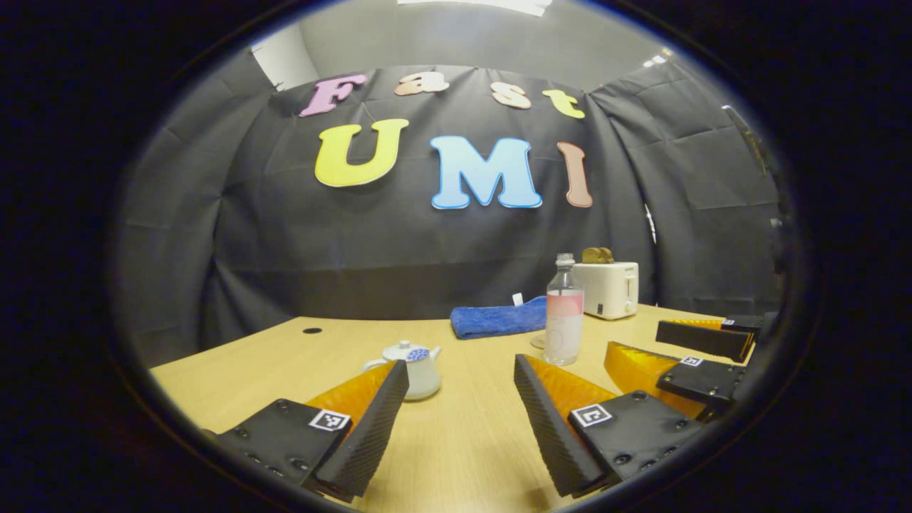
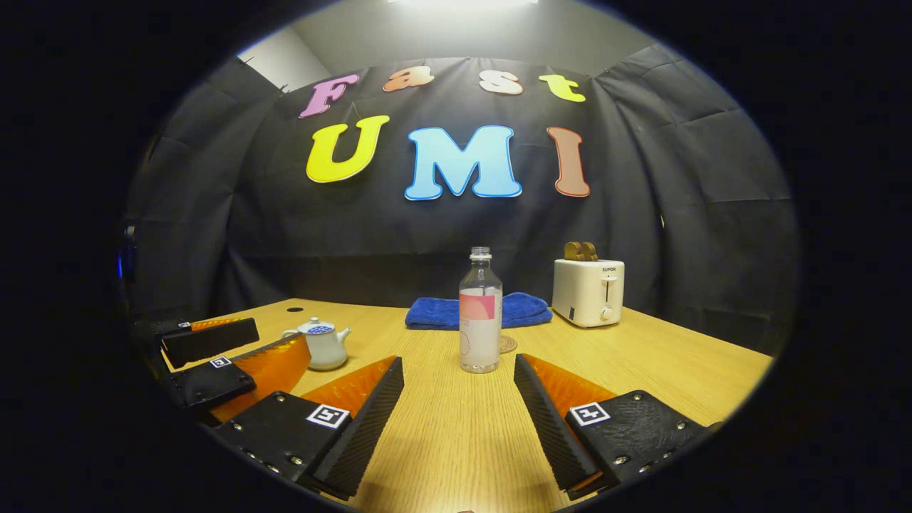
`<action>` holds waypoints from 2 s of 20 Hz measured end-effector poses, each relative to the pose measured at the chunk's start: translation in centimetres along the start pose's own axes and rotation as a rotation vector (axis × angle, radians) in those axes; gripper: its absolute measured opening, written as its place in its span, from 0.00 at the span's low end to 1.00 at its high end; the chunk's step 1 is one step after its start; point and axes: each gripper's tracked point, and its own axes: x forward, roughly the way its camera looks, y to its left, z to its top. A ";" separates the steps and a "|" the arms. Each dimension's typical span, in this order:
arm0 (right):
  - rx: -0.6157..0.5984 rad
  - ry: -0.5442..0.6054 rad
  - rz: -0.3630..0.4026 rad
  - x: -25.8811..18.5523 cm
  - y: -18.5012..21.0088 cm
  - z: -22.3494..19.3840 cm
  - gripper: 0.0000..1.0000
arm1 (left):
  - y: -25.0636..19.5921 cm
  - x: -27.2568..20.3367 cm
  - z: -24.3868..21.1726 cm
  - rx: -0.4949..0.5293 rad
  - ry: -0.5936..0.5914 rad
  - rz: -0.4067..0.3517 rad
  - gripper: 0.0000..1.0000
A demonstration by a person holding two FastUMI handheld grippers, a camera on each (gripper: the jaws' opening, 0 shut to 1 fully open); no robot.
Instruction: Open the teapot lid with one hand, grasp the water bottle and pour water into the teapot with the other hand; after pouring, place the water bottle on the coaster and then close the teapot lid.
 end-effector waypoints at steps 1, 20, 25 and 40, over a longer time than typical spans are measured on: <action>-0.002 0.015 0.004 0.9 0.1 -0.1 0.97 | 0.1 0.7 -0.2 0.000 -0.003 -0.003 1.00; 0.033 0.132 -0.002 11.2 -1.4 1.3 0.96 | 3.8 9.9 0.0 0.003 0.055 -0.060 1.00; 0.080 0.159 -0.028 13.9 -2.5 1.6 0.96 | 4.7 12.0 0.1 -0.005 0.059 -0.078 1.00; 0.020 0.168 -0.087 18.4 -3.2 -1.3 0.96 | 6.5 15.3 -1.6 -0.025 0.110 -0.094 0.95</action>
